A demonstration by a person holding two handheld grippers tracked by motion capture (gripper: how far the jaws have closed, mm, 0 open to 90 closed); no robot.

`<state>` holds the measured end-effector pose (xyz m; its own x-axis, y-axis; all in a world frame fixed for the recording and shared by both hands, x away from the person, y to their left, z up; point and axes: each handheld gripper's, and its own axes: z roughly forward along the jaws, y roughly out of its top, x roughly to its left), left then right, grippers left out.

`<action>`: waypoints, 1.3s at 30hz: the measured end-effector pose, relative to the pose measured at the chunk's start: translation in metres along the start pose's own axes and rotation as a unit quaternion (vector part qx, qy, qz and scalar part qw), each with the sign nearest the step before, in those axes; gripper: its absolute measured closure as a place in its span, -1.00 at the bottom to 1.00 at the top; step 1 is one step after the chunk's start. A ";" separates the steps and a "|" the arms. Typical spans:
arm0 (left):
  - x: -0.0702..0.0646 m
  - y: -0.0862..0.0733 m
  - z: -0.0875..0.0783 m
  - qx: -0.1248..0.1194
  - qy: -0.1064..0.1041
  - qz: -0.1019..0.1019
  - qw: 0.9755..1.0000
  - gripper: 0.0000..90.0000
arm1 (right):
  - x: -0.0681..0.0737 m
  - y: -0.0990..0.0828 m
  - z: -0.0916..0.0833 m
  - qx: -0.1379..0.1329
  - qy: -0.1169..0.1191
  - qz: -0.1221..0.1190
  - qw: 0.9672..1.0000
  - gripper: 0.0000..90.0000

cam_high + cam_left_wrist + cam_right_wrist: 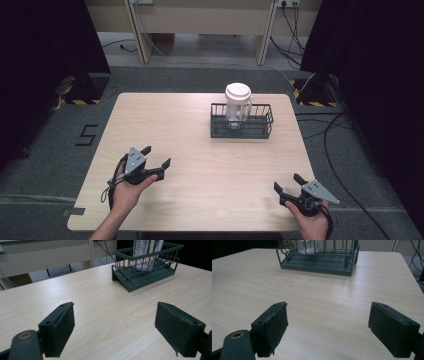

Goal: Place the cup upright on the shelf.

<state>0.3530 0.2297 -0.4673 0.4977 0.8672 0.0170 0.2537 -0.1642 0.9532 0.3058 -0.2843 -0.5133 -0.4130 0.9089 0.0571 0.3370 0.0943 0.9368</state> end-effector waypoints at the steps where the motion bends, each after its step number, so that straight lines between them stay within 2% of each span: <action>1: 0.001 -0.002 -0.002 0.001 0.002 -0.001 1.000 -0.65 | 0.000 0.000 0.000 0.000 0.000 0.000 1.000 -0.63; 16: 0.019 -0.031 -0.023 0.016 0.033 -0.021 0.999 -0.64 | 0.000 0.000 0.000 -0.001 -0.001 -0.001 1.000 -0.63; 30: 0.035 -0.052 -0.032 0.029 0.060 -0.037 0.997 -0.63 | 0.001 0.000 0.000 -0.001 -0.001 0.000 1.000 -0.63; 39: 0.033 -0.063 -0.032 0.034 0.063 -0.049 0.996 -0.61 | 0.000 0.000 0.000 0.000 0.001 0.000 1.000 -0.63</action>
<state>0.3269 0.2842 -0.5166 0.3602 0.9323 -0.0335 0.3532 -0.1031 0.9299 0.3058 -0.2842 -0.5134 -0.4152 0.9079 0.0570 0.3372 0.0954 0.9366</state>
